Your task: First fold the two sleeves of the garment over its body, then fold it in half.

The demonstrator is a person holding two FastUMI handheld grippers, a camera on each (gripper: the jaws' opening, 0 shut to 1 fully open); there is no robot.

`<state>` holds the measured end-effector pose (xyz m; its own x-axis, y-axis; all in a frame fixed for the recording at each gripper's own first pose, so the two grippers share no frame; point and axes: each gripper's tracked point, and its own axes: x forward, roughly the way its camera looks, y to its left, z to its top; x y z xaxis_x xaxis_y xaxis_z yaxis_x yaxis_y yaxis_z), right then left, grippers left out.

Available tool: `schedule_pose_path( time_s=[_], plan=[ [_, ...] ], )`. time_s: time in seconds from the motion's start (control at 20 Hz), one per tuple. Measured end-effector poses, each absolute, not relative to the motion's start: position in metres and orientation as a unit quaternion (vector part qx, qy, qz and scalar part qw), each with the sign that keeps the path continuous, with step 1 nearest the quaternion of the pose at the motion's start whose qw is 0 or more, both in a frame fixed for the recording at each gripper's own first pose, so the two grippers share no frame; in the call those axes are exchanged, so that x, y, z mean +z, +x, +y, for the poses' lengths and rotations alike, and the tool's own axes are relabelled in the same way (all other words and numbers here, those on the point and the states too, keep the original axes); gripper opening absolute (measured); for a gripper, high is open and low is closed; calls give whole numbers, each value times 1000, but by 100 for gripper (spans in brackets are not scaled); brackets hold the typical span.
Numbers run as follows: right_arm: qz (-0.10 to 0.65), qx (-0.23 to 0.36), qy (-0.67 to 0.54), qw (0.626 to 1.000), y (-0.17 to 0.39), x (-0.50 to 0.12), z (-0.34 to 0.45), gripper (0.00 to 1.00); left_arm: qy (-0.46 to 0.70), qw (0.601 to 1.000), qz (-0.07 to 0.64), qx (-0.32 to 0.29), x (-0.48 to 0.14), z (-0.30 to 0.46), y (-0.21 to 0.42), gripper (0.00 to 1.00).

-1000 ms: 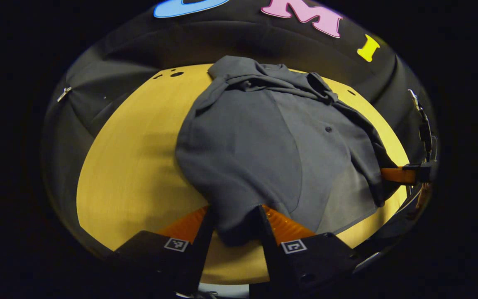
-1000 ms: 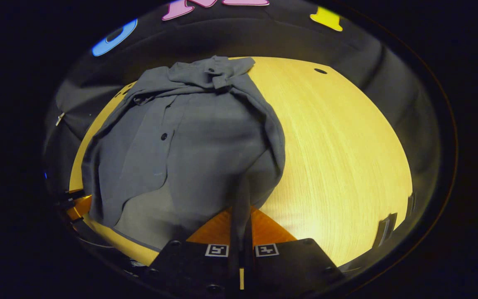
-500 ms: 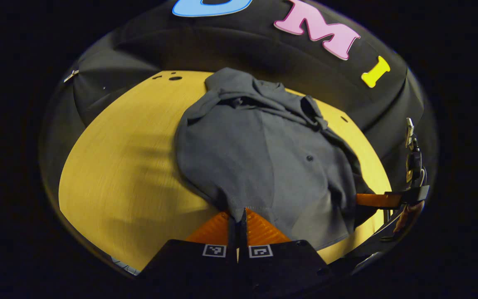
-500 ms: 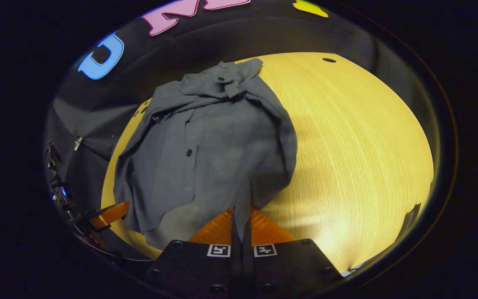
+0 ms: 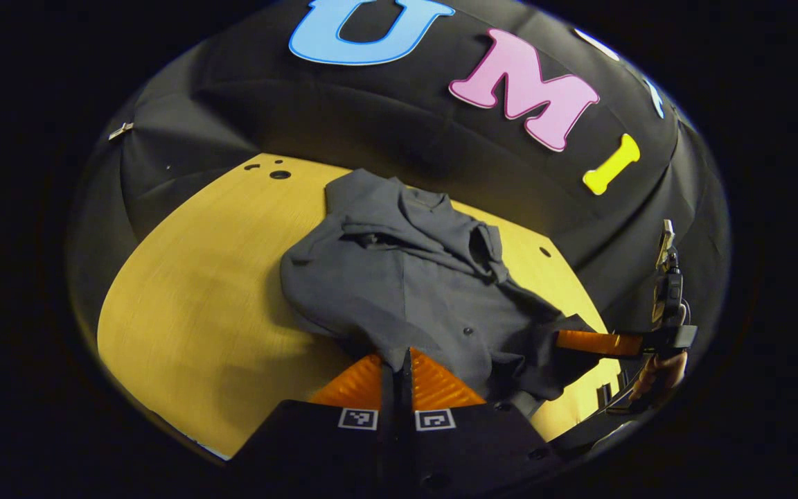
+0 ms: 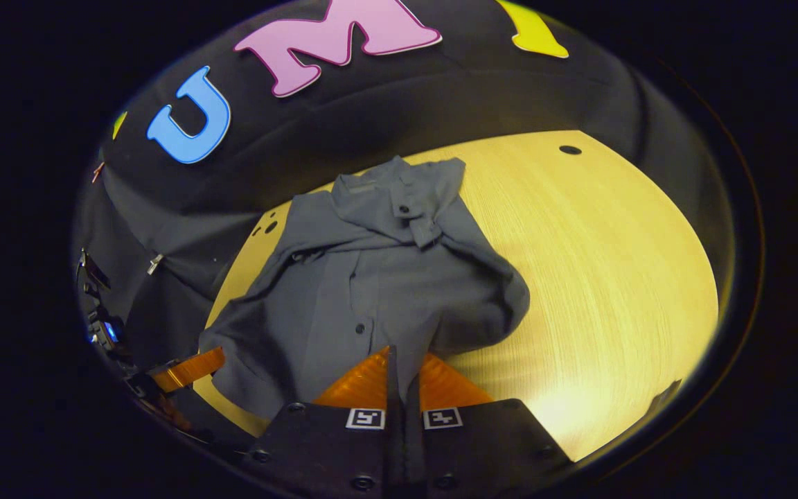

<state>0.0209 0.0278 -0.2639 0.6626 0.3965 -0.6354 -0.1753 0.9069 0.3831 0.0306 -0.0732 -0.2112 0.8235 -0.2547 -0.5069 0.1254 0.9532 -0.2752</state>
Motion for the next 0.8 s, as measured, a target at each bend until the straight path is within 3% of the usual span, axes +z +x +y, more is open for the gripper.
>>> schedule_pose_path(
  time_s=[0.8],
  plan=[
    [284,170,164,929,175,-186,46,5,-138,973,174,-63,-109,-49,180,5]
  ],
)
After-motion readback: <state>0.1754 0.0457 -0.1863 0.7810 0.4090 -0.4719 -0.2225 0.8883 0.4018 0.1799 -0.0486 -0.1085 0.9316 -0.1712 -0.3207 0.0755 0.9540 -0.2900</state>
